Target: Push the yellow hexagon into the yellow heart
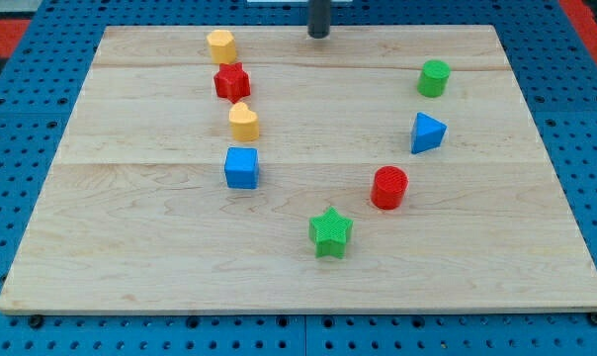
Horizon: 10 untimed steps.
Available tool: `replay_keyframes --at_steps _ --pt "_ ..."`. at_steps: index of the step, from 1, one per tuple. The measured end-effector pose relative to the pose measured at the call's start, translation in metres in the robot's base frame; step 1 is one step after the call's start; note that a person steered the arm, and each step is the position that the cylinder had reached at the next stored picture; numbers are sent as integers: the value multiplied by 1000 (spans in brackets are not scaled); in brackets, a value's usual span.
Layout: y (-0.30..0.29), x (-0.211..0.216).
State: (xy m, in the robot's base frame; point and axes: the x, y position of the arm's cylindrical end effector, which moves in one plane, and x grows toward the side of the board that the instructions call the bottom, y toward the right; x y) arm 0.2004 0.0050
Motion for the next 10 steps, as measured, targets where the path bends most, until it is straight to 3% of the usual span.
replay_keyframes --at_steps 1,2,4,5,6,7,8,10 --pt "-66 14" --pt "-77 53" --pt "-61 4" --pt "-131 4" --pt "-150 38" --pt "-148 47" --pt "-135 26" --pt "-113 61"
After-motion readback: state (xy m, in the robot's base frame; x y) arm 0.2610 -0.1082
